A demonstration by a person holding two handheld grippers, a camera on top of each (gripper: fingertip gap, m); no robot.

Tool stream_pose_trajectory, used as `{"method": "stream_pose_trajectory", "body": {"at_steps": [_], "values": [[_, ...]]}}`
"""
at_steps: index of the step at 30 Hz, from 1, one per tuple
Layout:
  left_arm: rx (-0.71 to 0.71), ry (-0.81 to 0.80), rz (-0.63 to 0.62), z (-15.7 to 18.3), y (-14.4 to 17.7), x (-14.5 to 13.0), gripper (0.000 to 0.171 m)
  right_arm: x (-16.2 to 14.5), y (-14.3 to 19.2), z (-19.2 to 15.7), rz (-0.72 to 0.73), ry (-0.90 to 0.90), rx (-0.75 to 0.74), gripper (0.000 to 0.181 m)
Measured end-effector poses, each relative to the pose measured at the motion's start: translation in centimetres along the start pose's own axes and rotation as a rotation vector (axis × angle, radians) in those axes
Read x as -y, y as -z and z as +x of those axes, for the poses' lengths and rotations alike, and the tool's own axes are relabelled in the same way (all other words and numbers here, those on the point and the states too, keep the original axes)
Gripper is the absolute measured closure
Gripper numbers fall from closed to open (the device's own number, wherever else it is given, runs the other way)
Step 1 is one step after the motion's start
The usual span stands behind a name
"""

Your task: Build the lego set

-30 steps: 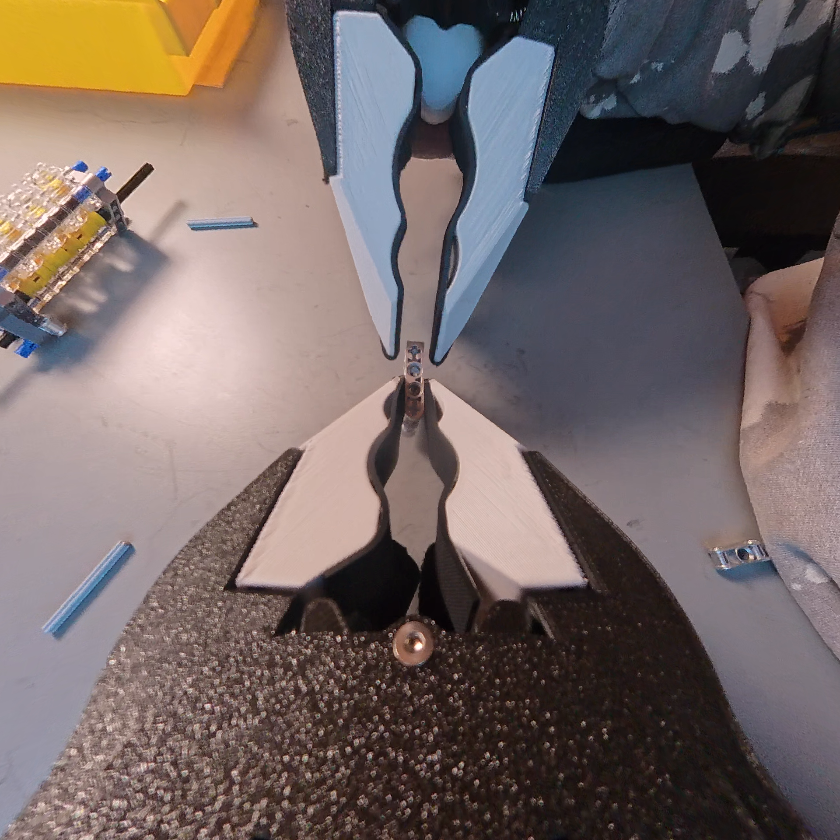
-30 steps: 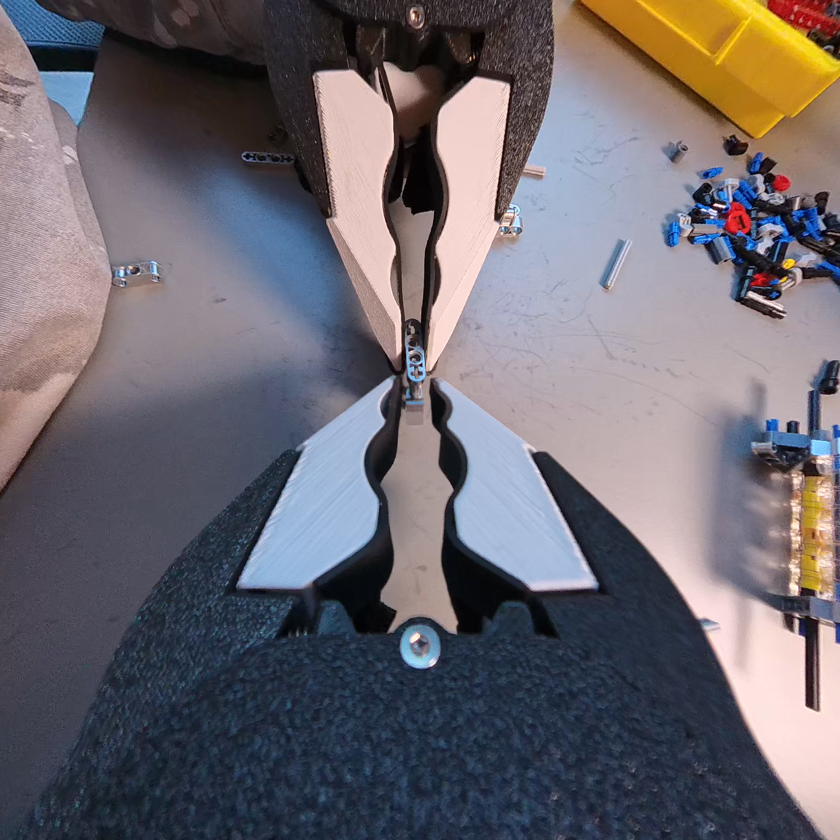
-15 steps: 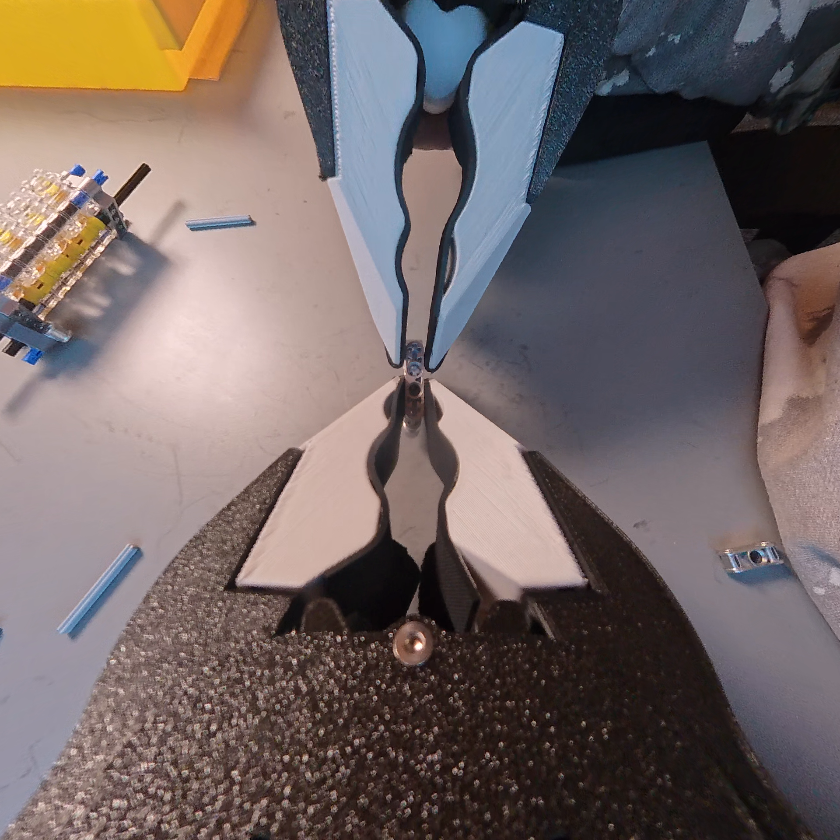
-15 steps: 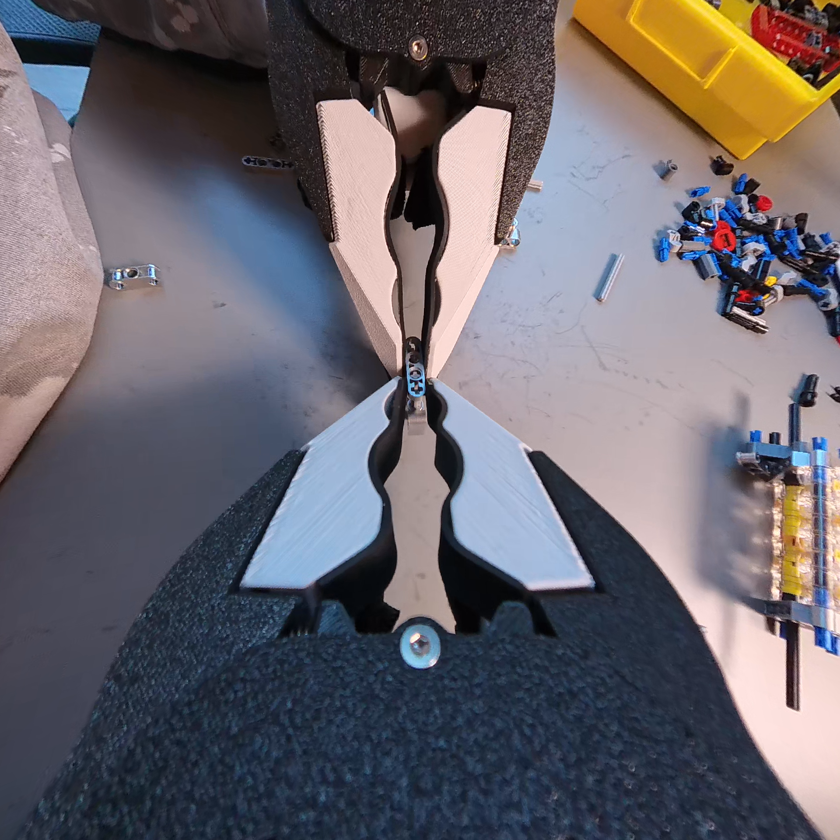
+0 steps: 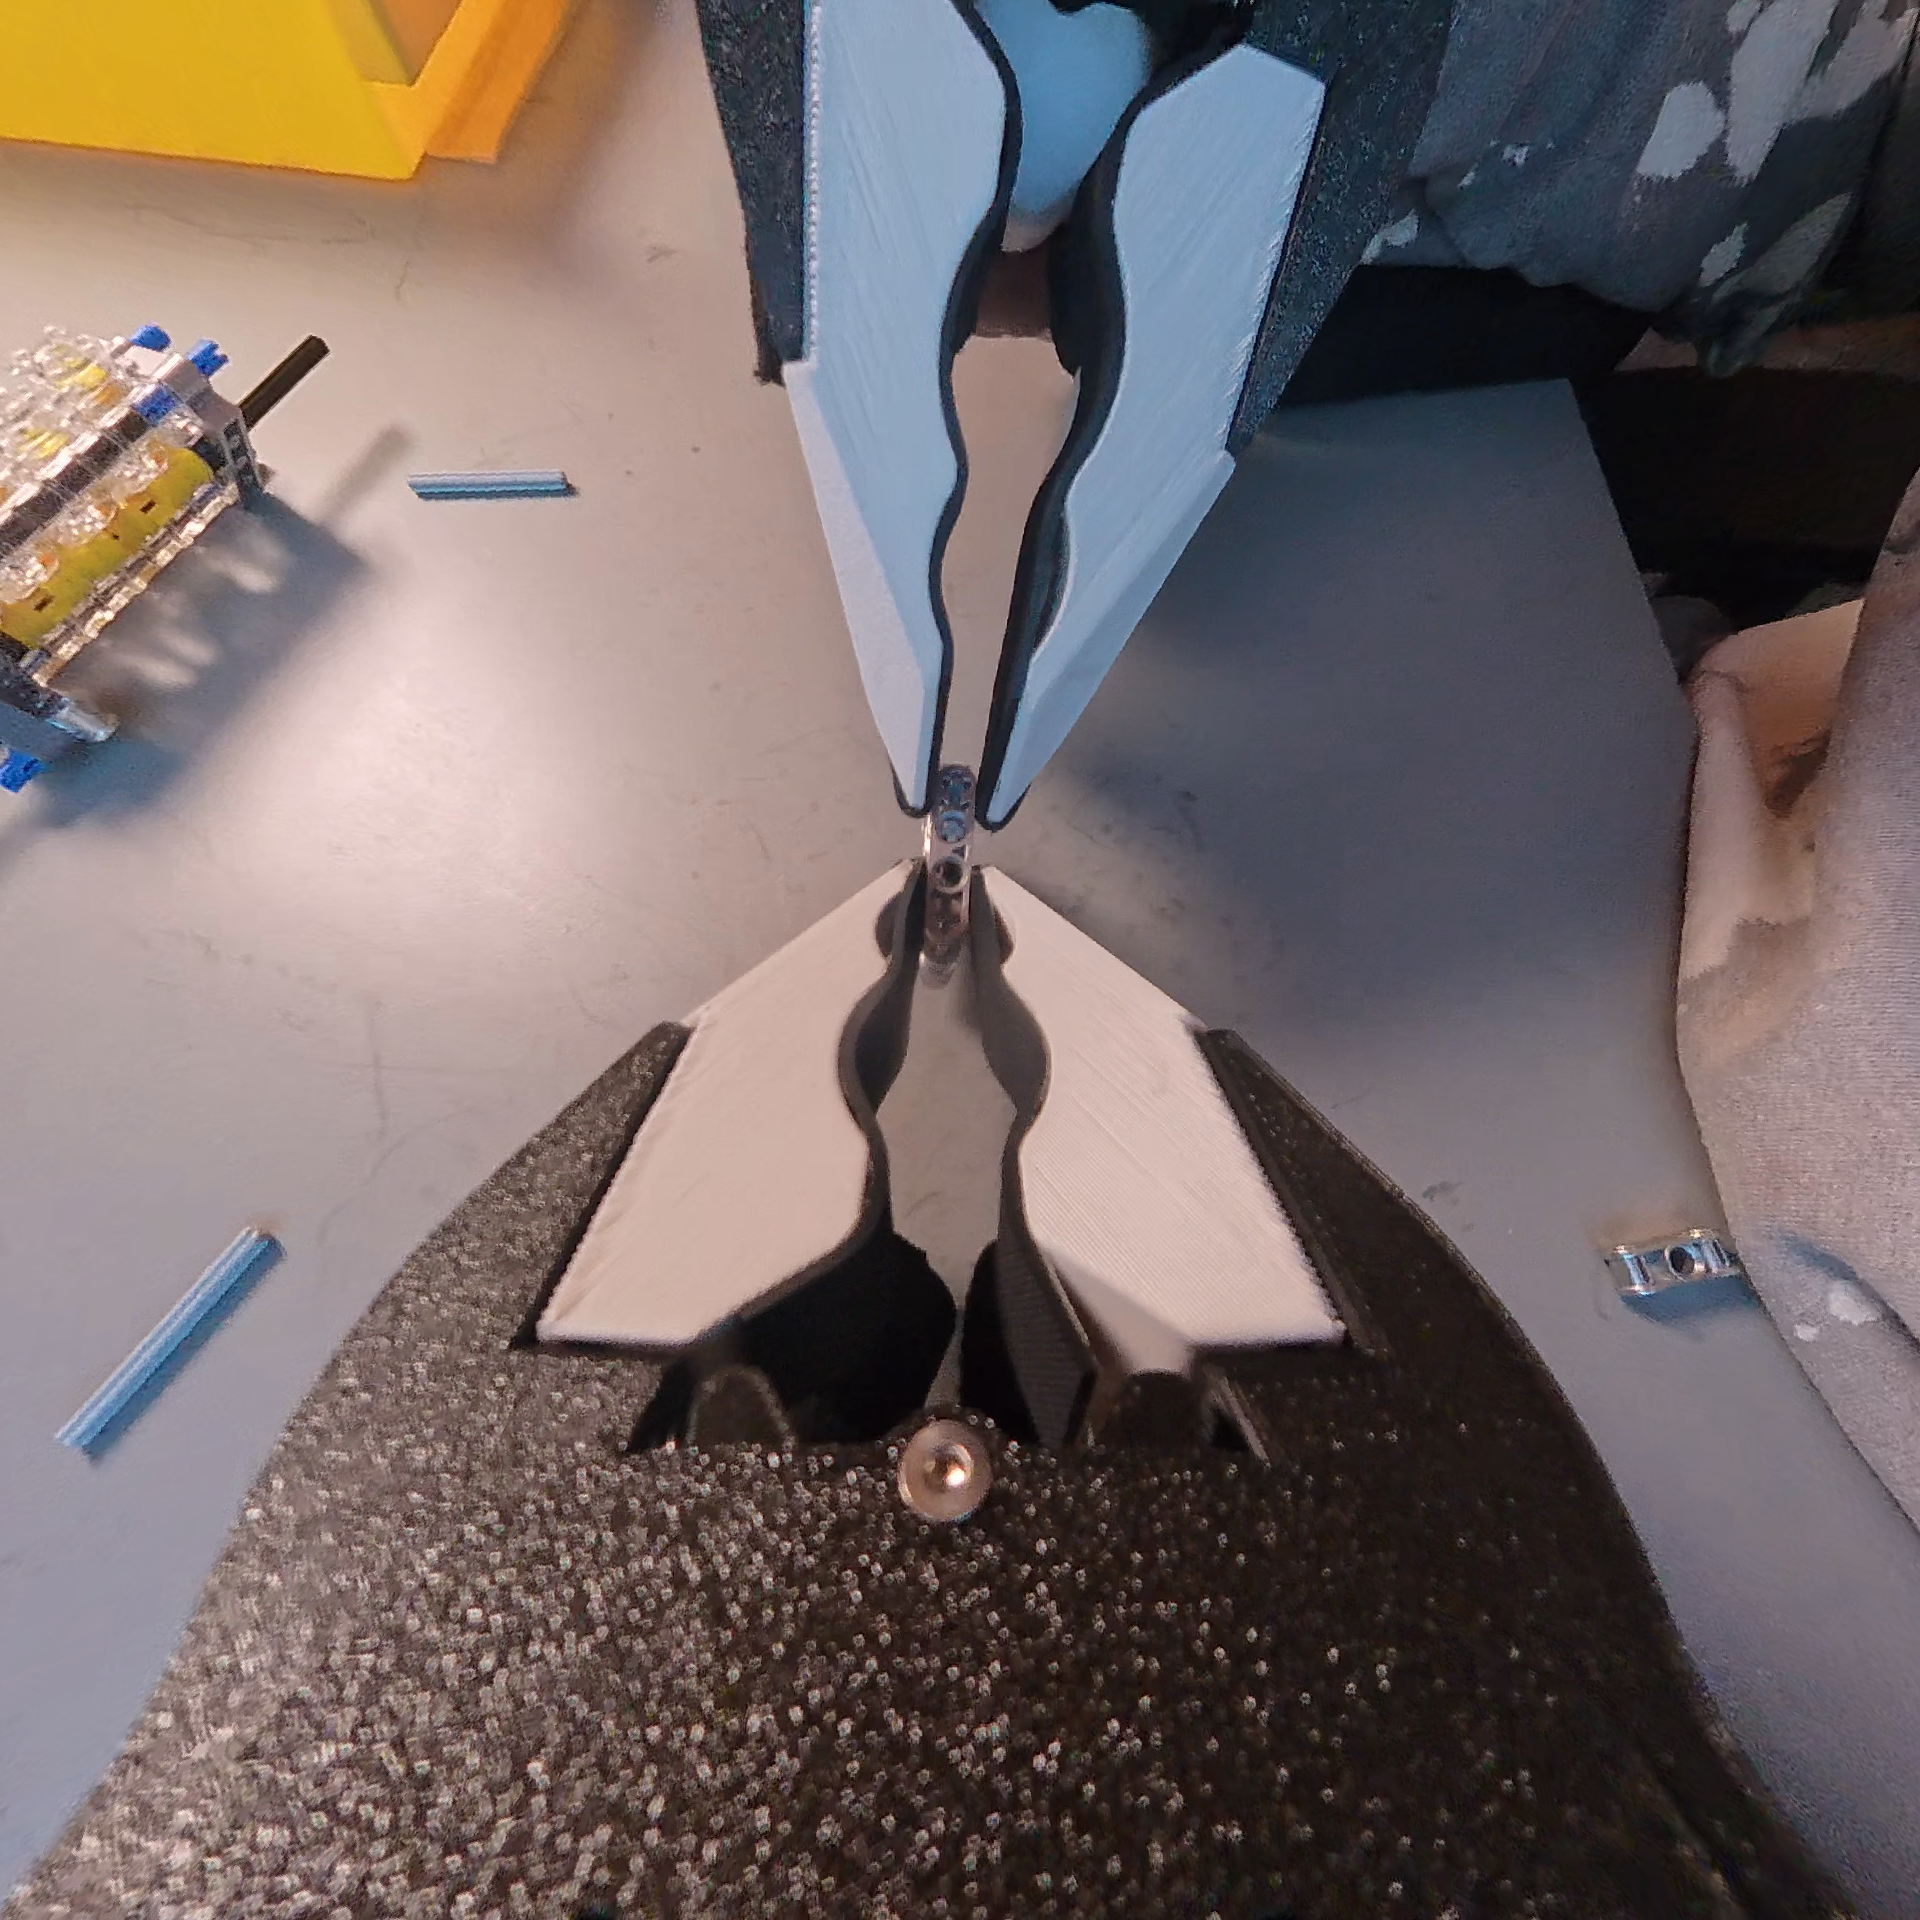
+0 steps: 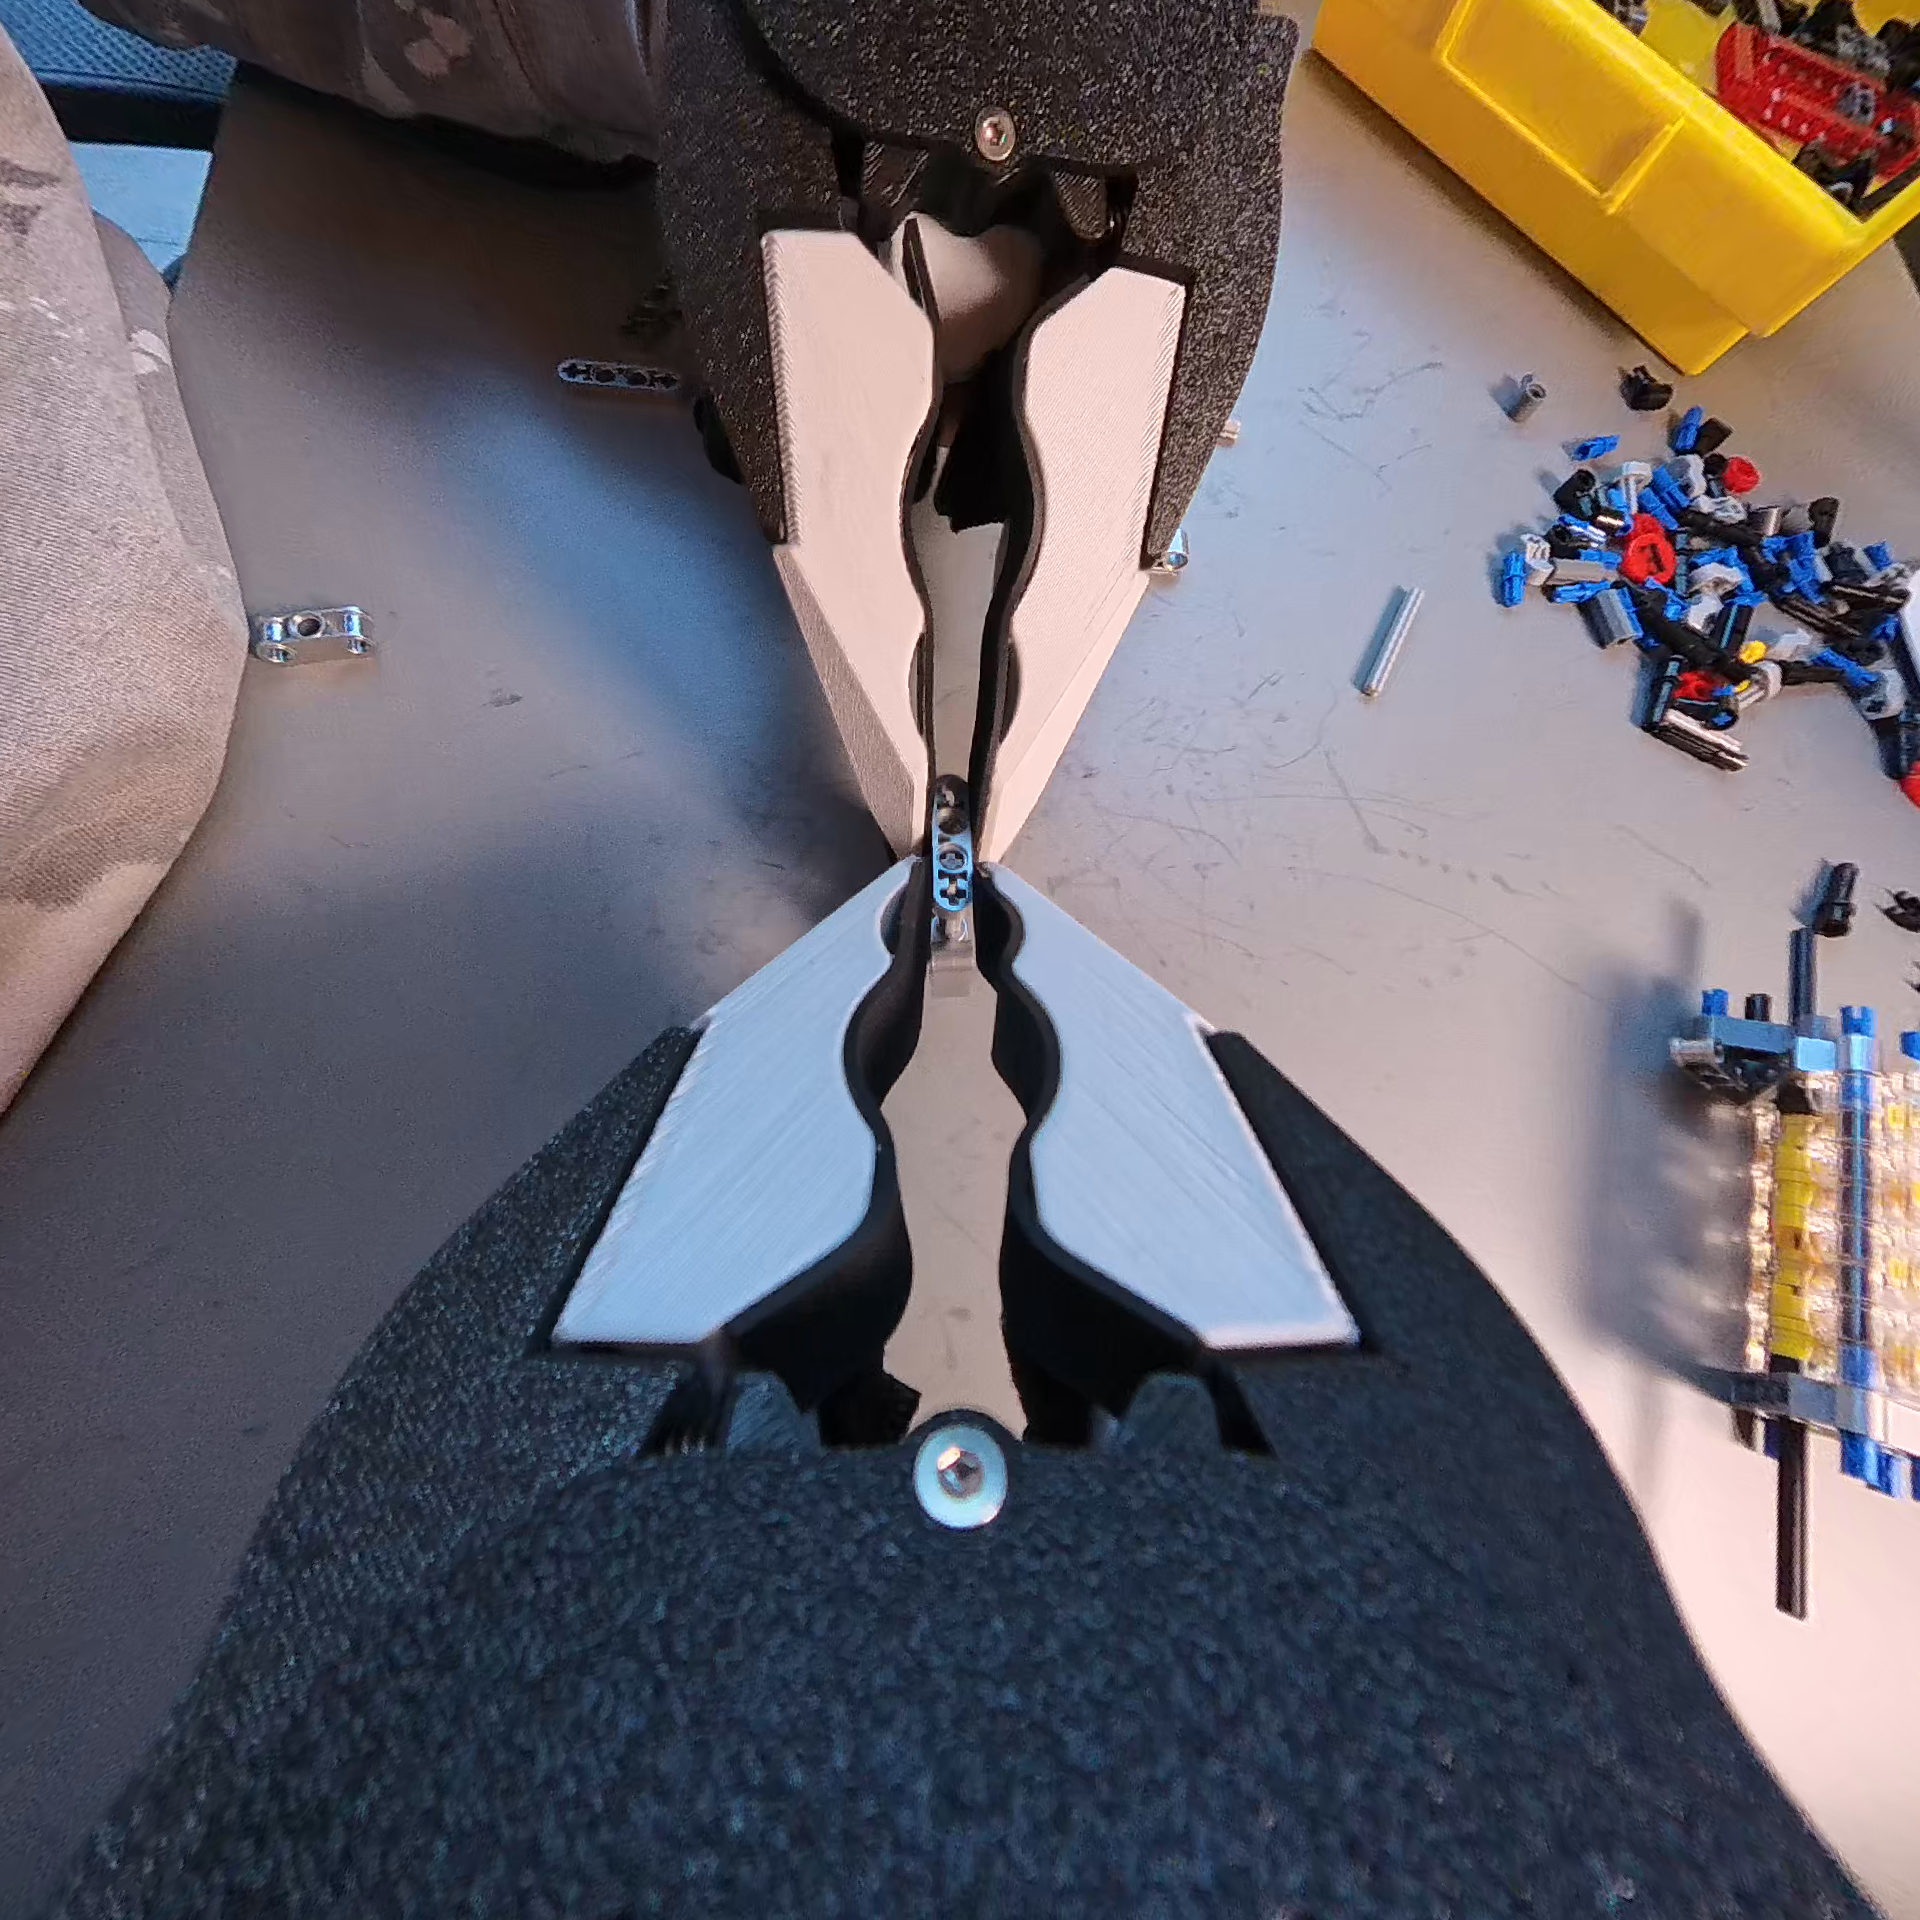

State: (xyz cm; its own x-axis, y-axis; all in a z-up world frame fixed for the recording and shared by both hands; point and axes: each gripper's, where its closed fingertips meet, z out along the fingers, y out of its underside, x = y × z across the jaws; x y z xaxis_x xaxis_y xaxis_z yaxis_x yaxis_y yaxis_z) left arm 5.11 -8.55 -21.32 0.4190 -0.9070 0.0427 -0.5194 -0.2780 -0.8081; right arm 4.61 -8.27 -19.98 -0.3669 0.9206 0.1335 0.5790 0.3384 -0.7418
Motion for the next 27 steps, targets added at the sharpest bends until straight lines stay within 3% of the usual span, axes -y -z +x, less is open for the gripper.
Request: {"method": "stream_pose_trajectory", "body": {"at_steps": [15,20,22,23,26,27], "values": [[0.013,-0.009,0.053,0.1,0.9,0.5,0.166,0.0,0.0,-0.1,0.019,-0.03,0.018,0.176],[0.02,-0.054,0.004,0.1,0.7,0.4,0.166,-0.1,0.0,-0.2,0.005,-0.021,0.016,0.176],[0.021,-0.113,-0.083,0.6,-0.4,-0.5,0.166,-2.7,-1.6,-0.9,-0.134,0.021,0.028,0.177],[0.041,-0.154,-0.105,0.6,-0.7,-0.7,0.166,-3.0,-2.0,-1.1,-0.138,0.046,0.016,0.178],[0.074,-0.111,-0.021,-0.6,1.0,1.1,0.167,-0.7,0.4,0.5,0.041,-0.014,-0.048,0.177],[0.079,-0.098,-0.018,-1.1,1.3,1.1,0.167,-1.0,0.8,1.0,0.014,-0.019,-0.066,0.181]]}}
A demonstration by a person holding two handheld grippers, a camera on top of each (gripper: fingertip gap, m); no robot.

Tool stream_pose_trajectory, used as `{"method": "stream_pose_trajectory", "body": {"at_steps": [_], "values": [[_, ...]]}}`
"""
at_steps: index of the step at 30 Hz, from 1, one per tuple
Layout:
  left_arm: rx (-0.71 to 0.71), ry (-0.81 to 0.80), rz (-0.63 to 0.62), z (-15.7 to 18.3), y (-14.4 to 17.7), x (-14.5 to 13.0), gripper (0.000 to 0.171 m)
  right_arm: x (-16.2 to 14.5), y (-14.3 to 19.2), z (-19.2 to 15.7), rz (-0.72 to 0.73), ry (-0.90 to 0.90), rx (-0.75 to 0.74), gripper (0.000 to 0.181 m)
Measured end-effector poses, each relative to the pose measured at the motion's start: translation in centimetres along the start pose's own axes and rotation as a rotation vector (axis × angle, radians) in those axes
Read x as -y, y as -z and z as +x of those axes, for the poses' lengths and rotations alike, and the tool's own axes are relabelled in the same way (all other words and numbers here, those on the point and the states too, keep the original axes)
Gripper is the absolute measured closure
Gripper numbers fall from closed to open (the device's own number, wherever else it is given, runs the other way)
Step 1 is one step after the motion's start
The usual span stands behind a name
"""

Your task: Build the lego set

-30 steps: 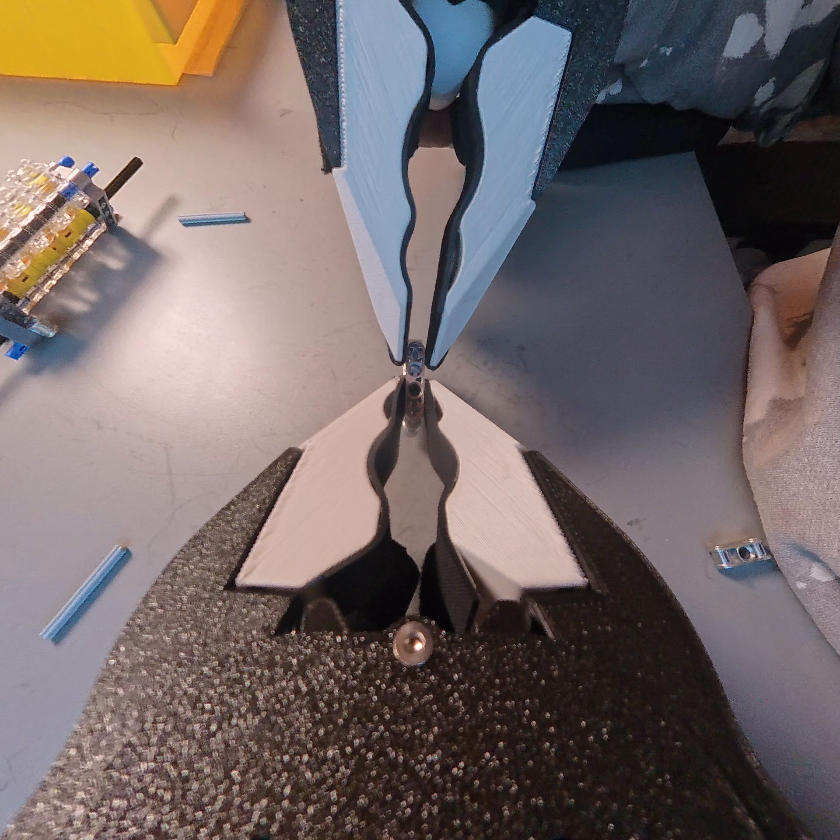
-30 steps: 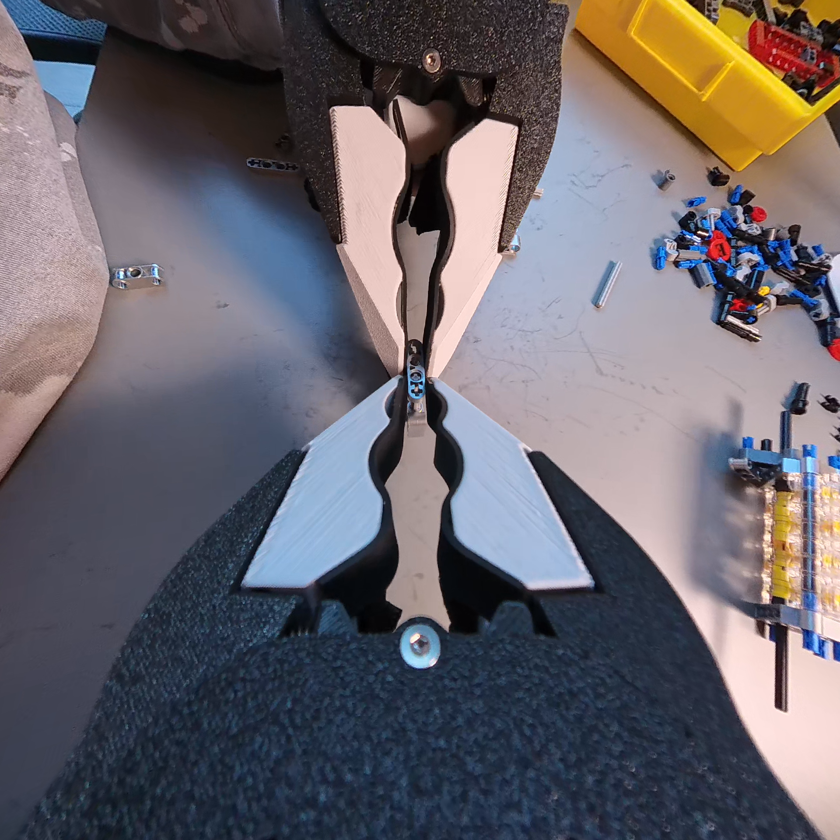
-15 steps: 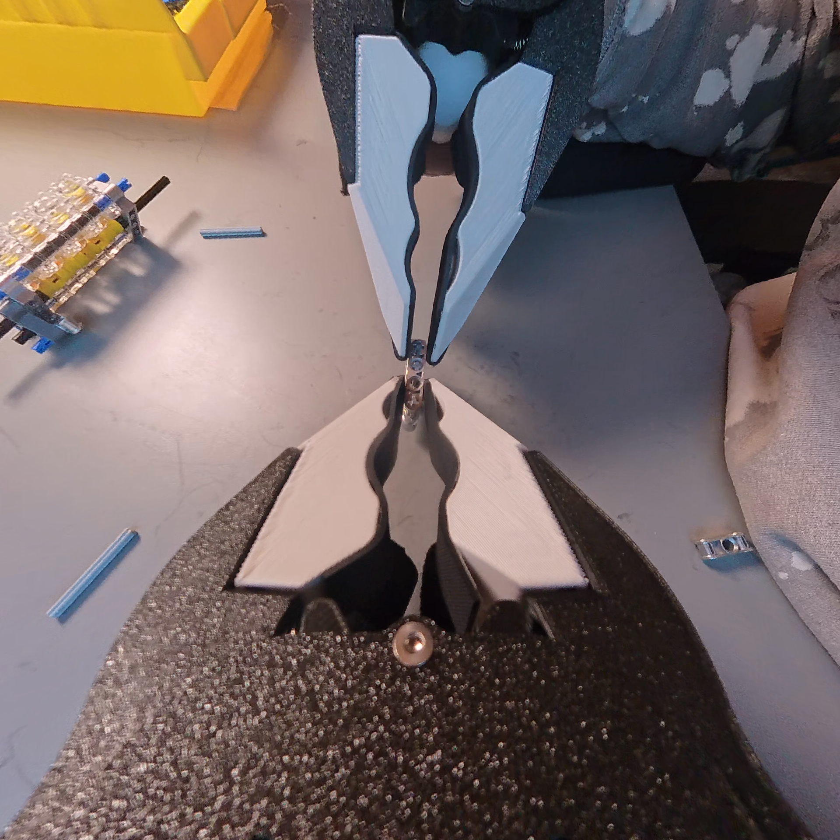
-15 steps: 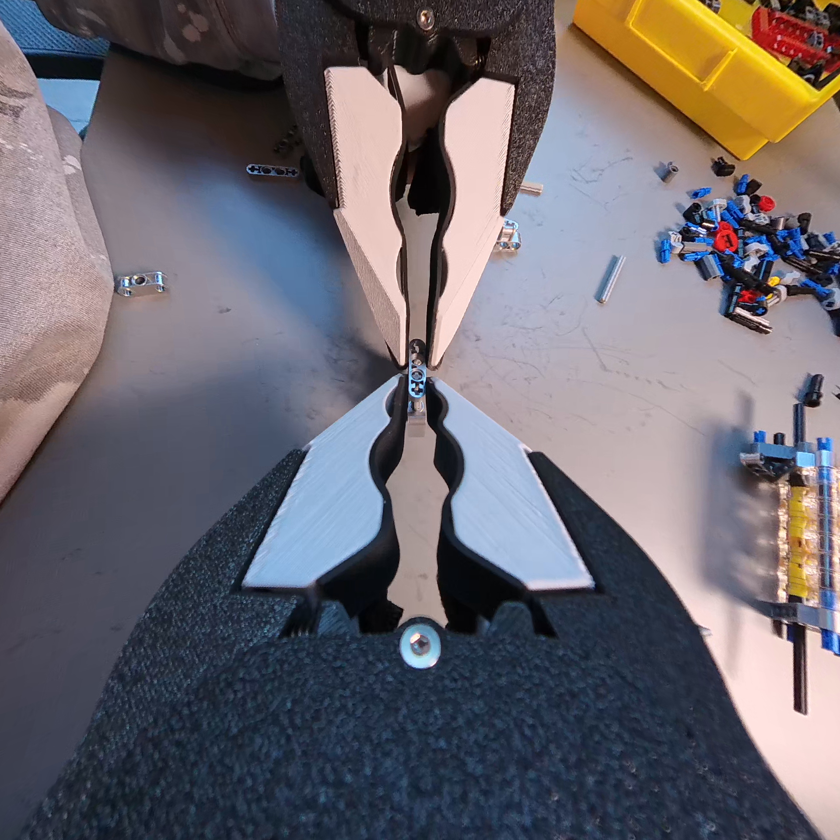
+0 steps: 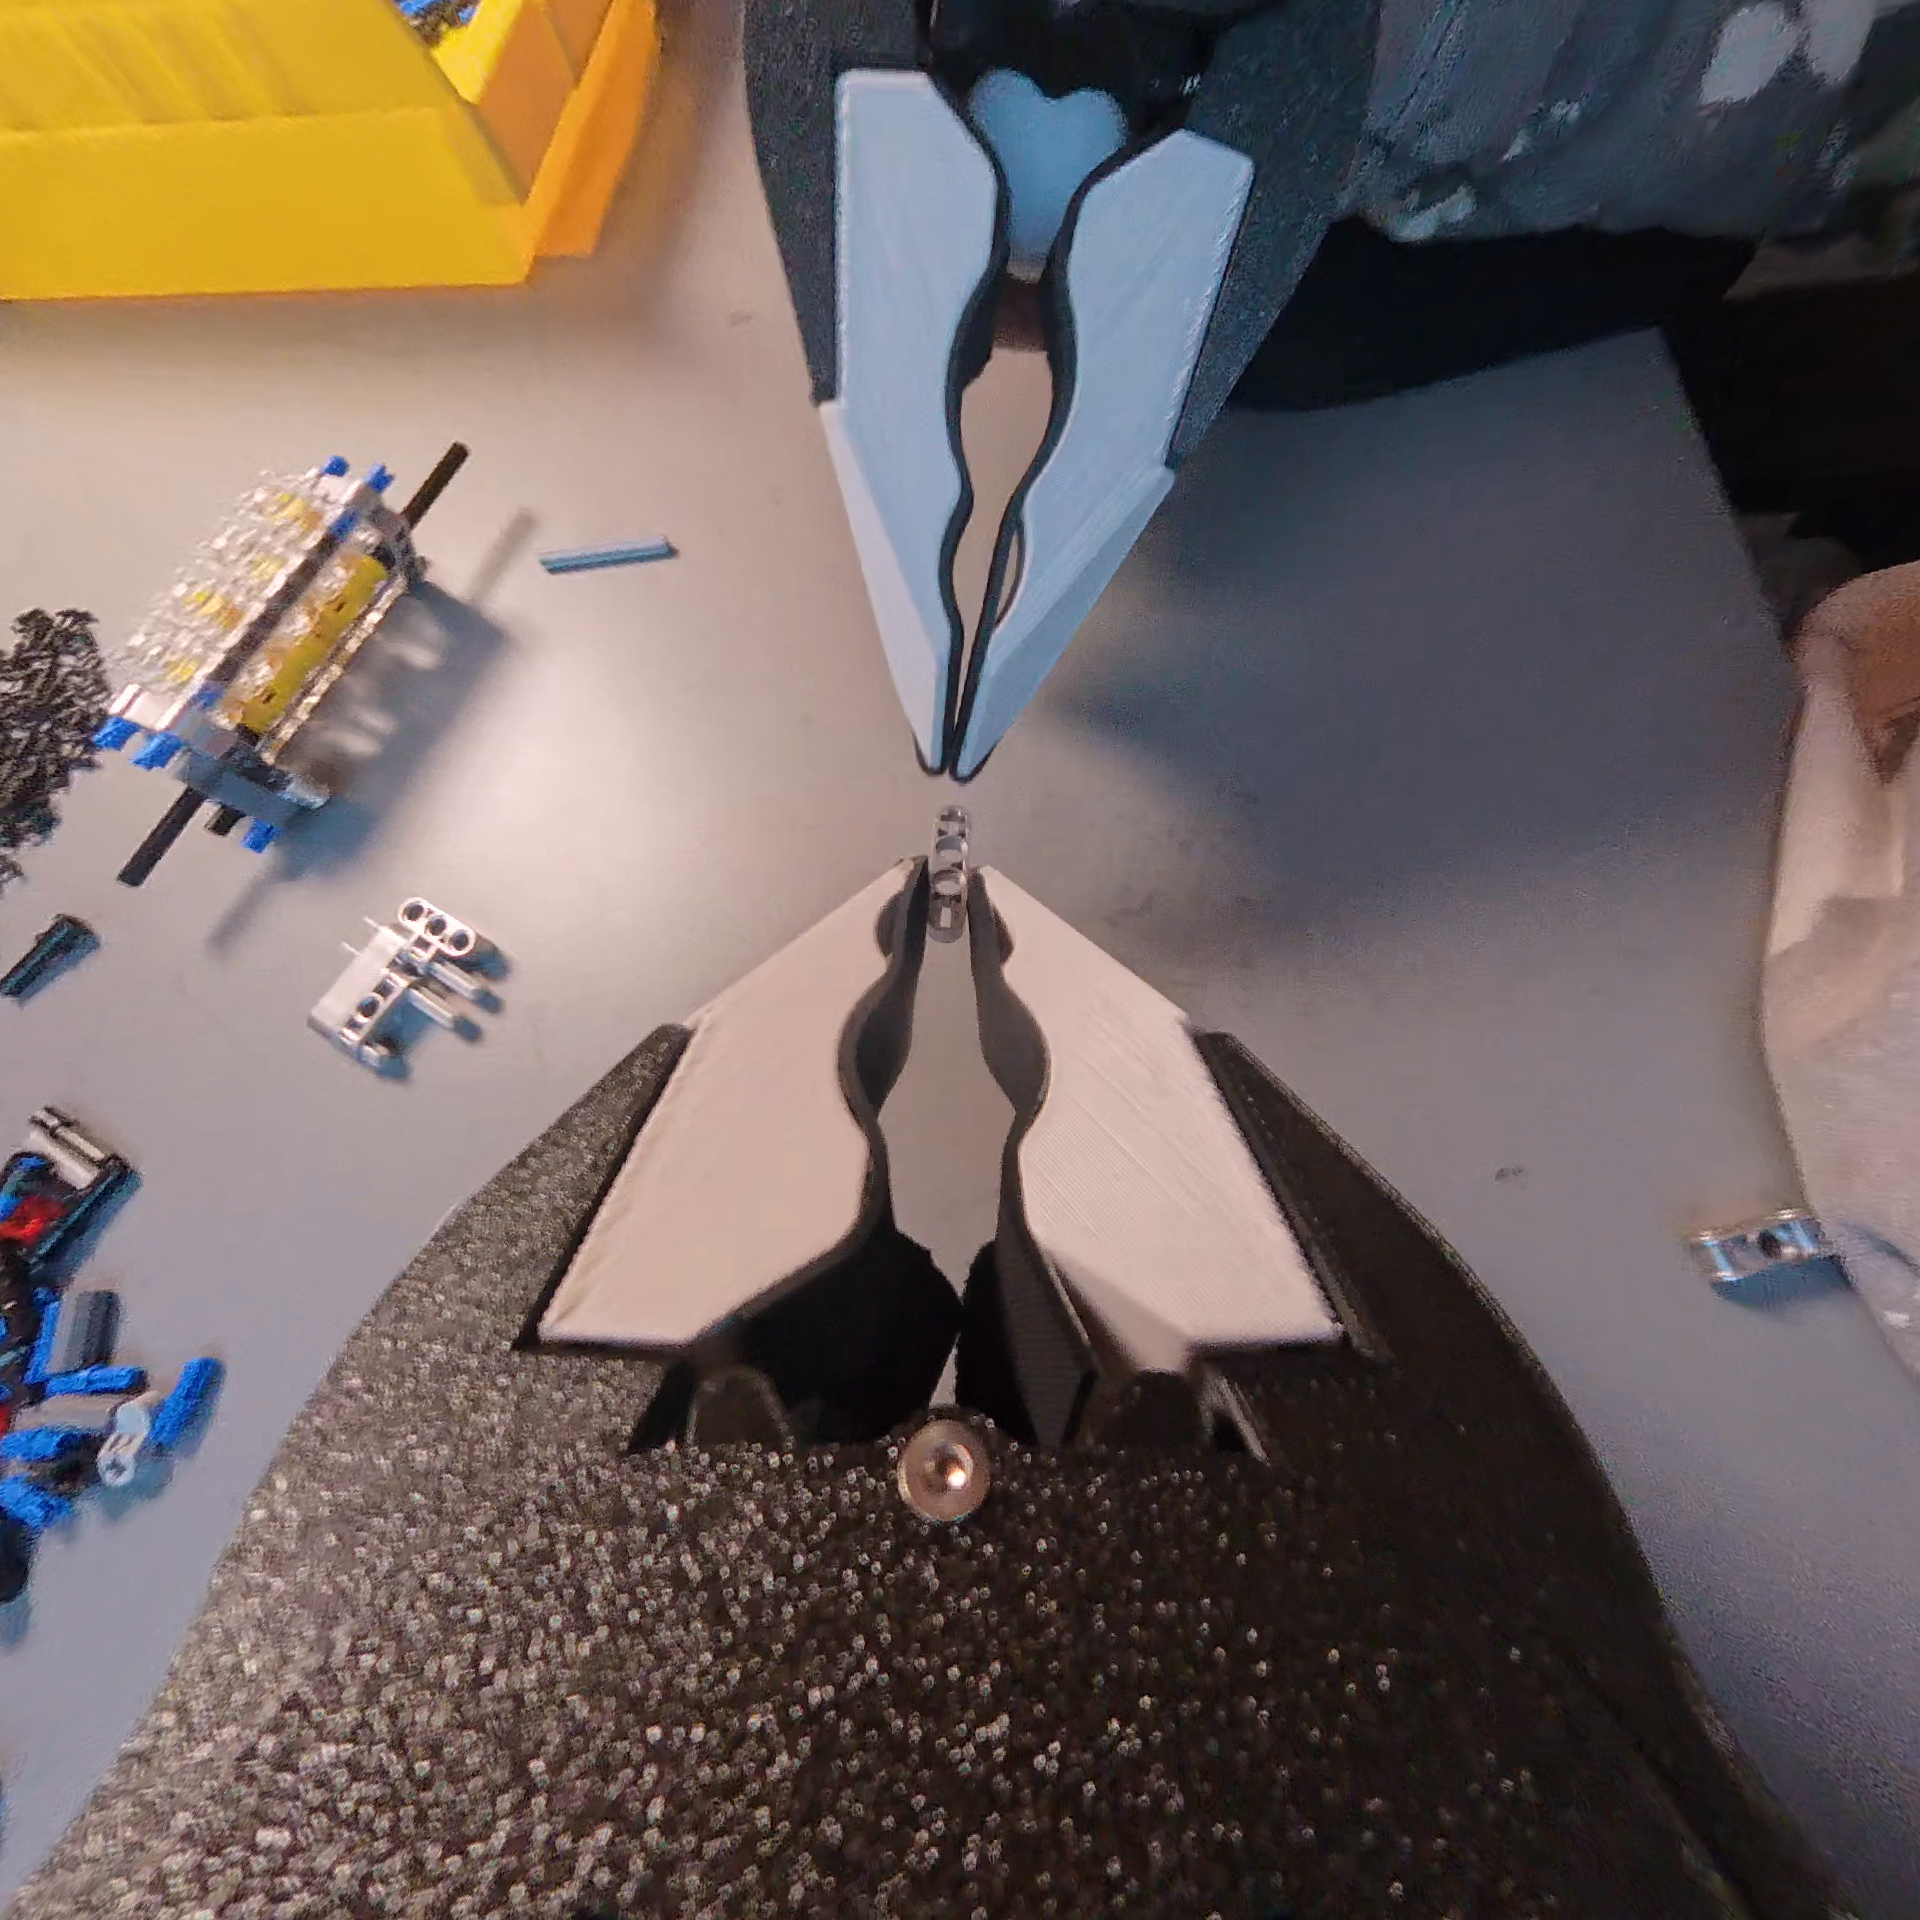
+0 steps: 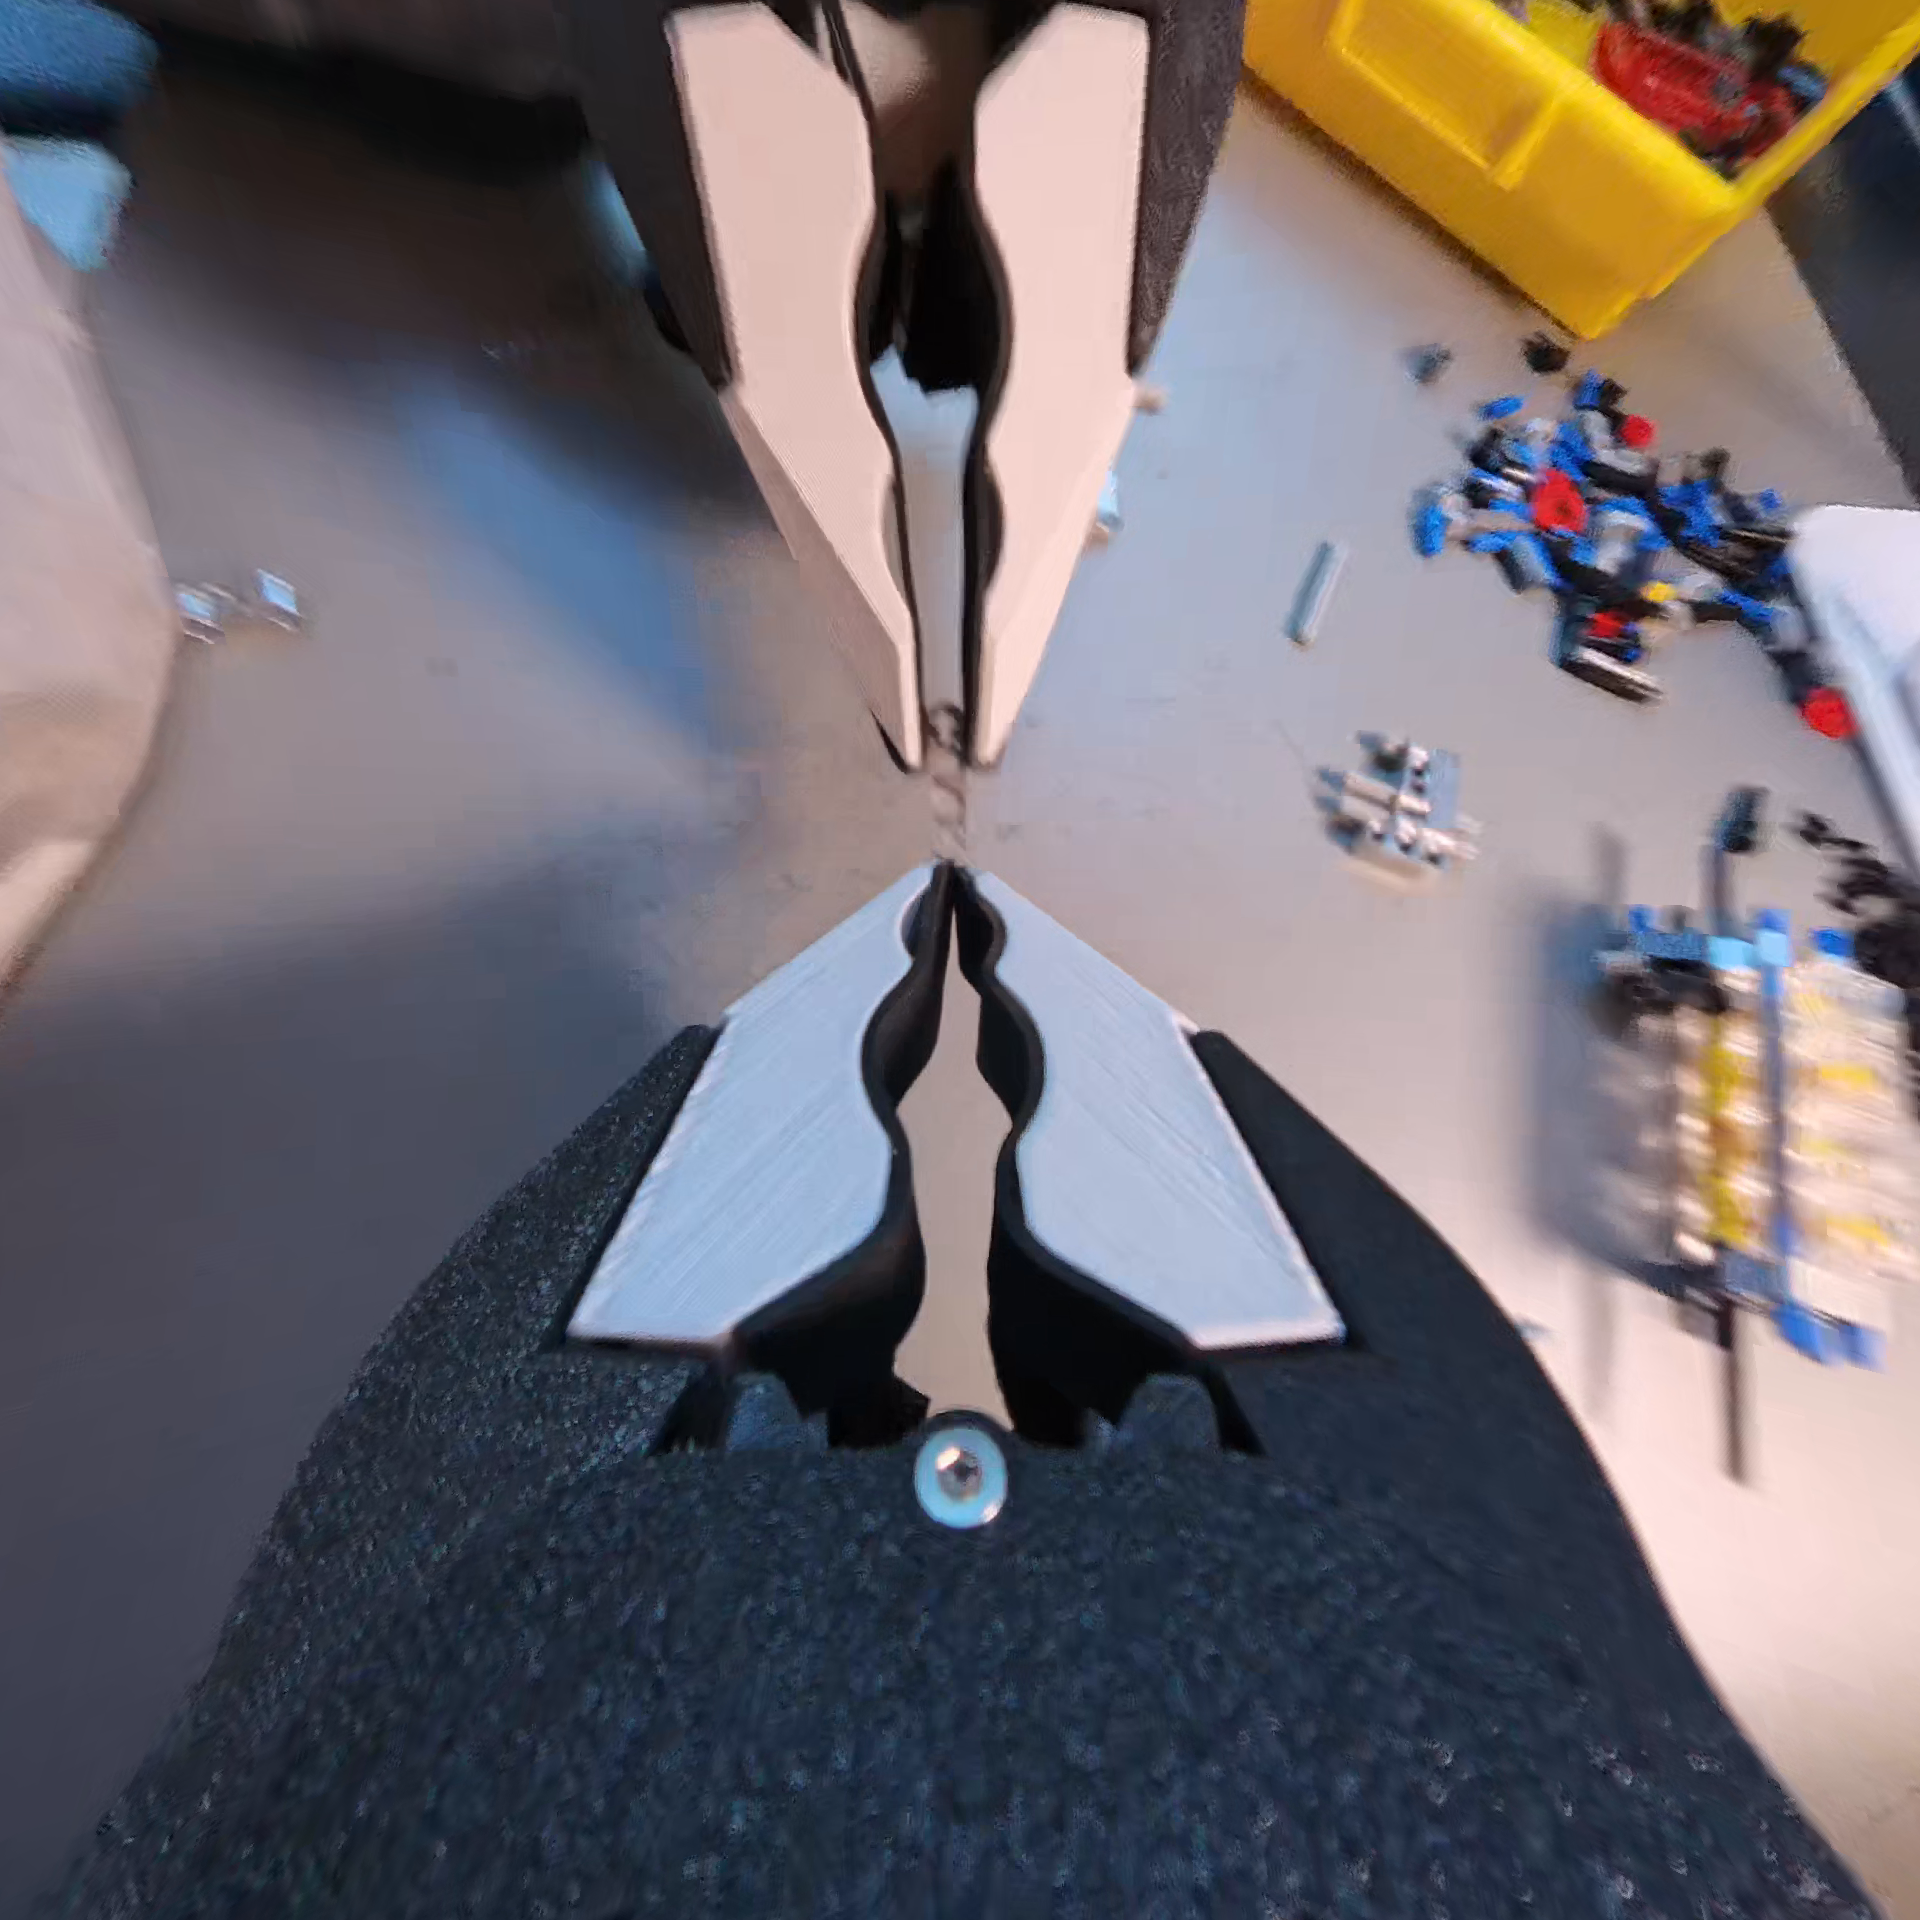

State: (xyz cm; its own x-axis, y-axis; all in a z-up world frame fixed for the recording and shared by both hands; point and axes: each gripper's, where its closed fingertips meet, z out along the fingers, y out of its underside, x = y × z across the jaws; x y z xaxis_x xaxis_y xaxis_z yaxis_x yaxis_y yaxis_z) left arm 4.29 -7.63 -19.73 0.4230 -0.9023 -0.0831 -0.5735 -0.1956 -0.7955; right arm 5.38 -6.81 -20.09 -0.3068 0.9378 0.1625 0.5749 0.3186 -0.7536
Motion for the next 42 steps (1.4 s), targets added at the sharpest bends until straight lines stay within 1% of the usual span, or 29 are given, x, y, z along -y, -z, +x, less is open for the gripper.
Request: {"method": "stream_pose_trajectory", "body": {"at_steps": [1,3,6,7,9,11,15,18,22,26,29,31,34,36,38,39,40,41,42], "values": [[0.014,-0.001,-0.012,-0.5,0.0,-0.4,0.167,-0.5,0.1,0.6,-0.028,0.034,-0.038,0.181],[-0.01,0.02,-0.005,-0.4,-0.2,-0.9,0.166,0.2,0.0,0.3,0.033,-0.016,-0.016,0.181],[0.003,0.019,-0.019,-0.6,-0.4,-1.5,0.166,0.6,0.1,1.1,0.055,-0.009,-0.064,0.181],[0.002,0.016,-0.035,-0.6,-0.4,-1.8,0.166,0.7,0.2,1.5,0.074,-0.034,-0.075,0.179],[0.007,0.02,-0.064,-0.7,-0.5,-2.5,0.166,0.3,0.3,2.6,0.083,-0.097,-0.102,0.166],[0.013,0.024,-0.06,-0.8,-0.4,-2.8,0.166,-0.2,0.3,3.7,0.08,-0.131,-0.141,0.161],[-0.001,0.052,-0.061,-0.5,0.0,-3.2,0.166,-0.7,-0.1,5.0,0.083,-0.182,-0.176,0.144],[0.003,0.041,-0.085,-0.4,0.0,-3.8,0.165,-0.2,-0.6,6.4,0.092,-0.203,-0.219,0.139],[-0.016,0.056,-0.076,-0.2,0.1,-3.9,0.163,0.5,-2.4,9.2,0.041,-0.28,-0.255,0.138],[-0.039,0.137,0.021,-0.8,1.3,-3.1,0.157,0.5,-5.1,12.8,-0.06,-0.325,-0.32,0.136],[0.032,0.191,0.085,-2.8,2.8,-2.8,0.154,0.0,-6.9,15.1,-0.135,-0.354,-0.364,0.135],[0.08,0.228,0.122,-4.2,3.7,-2.7,0.153,-1.3,-7.6,15.8,-0.218,-0.374,-0.386,0.137],[0.128,0.271,0.167,-5.5,4.5,-2.5,0.153,-1.2,-8.1,15.7,-0.199,-0.408,-0.342,0.151],[0.15,0.279,0.186,-6.0,4.9,-2.3,0.152,-1.3,-7.9,15.4,-0.202,-0.391,-0.32,0.151],[0.168,0.278,0.188,-6.3,5.1,-2.4,0.15,-1.0,-7.4,14.2,-0.17,-0.379,-0.247,0.155],[0.18,0.271,0.188,-6.5,5.2,-2.4,0.148,-0.5,-6.9,13.3,-0.122,-0.395,-0.196,0.169],[0.187,0.254,0.19,-6.5,5.2,-2.3,0.145,0.8,-6.3,12.0,-0.034,-0.42,-0.111,0.181],[0.19,0.227,0.195,-6.3,5.2,-2.1,0.144,2.3,-5.4,10.5,0.066,-0.449,-0.01,0.181],[0.196,0.194,0.197,-6.2,5.2,-2.0,0.144,3.2,-4.4,9.5,0.126,-0.472,0.046,0.181]]}}
